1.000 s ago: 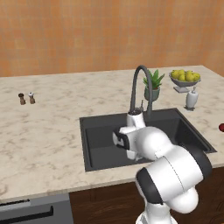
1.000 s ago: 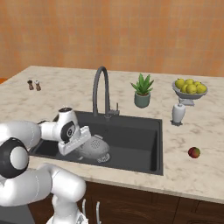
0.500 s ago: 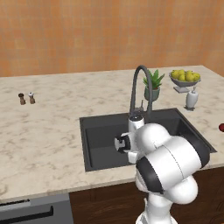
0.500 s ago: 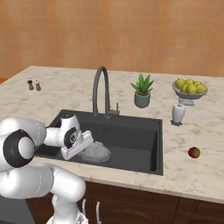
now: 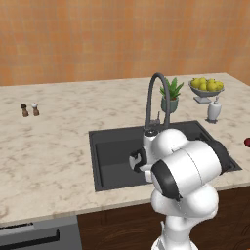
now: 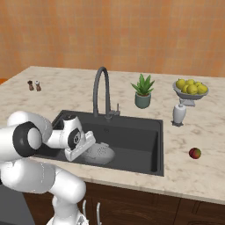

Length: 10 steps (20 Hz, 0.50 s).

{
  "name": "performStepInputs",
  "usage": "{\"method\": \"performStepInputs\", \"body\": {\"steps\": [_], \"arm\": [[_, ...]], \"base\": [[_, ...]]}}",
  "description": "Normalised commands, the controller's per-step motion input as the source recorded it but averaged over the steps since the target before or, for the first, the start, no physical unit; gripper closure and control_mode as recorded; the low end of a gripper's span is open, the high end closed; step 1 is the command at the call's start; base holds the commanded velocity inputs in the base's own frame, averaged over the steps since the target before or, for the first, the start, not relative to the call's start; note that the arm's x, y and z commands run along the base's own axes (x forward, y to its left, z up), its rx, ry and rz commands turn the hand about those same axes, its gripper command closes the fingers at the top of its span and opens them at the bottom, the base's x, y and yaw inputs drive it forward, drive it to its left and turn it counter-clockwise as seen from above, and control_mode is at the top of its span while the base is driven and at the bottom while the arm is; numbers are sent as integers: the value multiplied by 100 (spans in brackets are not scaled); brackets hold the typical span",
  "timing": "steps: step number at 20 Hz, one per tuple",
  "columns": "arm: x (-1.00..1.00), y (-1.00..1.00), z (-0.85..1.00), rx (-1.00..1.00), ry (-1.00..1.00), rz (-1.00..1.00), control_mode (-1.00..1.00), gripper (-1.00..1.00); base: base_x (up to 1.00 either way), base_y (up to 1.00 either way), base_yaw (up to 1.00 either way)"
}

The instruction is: Put the colander in the sink, put the mango in the colander, and turn on the sink faucet and pour water over the colander.

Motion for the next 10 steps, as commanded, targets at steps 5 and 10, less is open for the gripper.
{"method": "performStepInputs", "body": {"steps": [5, 10], "arm": [[27, 0, -20, -6, -3, -10, -100, 100], [28, 1, -11, -2, -1, -14, -100, 100]], "base": [[0, 0, 0], [0, 0, 0]]}}
